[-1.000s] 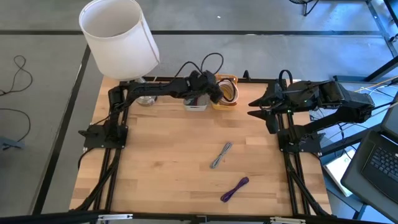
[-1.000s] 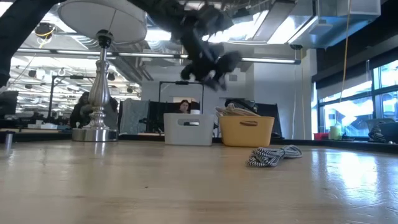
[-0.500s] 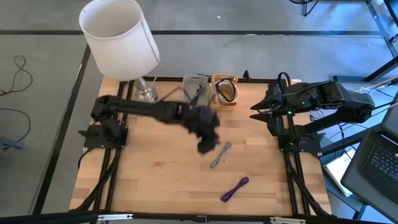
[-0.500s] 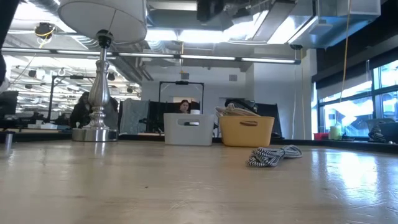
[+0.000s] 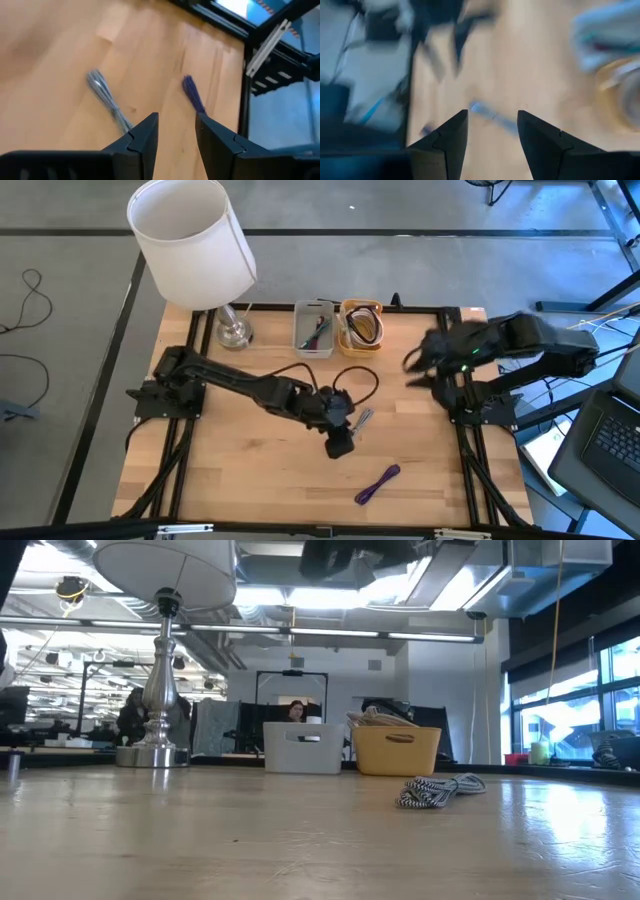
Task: Pick & Place USB Port
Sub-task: Put the white and black USB cable into the gray bin
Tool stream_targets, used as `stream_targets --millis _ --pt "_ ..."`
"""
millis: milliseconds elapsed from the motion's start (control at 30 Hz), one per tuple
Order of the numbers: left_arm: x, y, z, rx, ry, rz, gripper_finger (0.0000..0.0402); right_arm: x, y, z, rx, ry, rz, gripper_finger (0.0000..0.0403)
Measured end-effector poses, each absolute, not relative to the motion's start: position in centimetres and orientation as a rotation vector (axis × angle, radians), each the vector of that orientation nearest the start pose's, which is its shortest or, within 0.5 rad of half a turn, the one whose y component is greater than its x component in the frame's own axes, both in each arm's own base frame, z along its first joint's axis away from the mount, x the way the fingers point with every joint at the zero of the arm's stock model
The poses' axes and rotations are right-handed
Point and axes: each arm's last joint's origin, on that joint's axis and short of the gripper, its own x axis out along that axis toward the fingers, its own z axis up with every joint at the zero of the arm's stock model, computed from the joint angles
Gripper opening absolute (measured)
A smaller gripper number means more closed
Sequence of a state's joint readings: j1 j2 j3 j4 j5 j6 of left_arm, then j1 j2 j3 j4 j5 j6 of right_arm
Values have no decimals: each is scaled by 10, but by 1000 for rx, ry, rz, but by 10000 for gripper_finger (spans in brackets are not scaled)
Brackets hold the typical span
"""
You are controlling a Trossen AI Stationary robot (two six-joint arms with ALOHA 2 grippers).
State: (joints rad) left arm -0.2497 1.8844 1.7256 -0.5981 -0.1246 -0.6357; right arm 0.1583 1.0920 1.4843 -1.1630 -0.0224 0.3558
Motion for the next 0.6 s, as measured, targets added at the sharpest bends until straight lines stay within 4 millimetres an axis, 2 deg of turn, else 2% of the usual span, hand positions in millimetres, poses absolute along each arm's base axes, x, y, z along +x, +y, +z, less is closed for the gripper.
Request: stream_targets --millis 100,267,467,600 --pt "398 -96 333 -398 667 140 123 181 43 390 310 906 181 174" --pt "373 -90 372 -237 526 225 123 208 68 326 207 968 363 174" --pt "345 -79 408 -127 396 349 123 239 79 269 27 926 457 174" --pt "333 -74 422 -103 342 413 123 256 83 233 -156 1020 515 174"
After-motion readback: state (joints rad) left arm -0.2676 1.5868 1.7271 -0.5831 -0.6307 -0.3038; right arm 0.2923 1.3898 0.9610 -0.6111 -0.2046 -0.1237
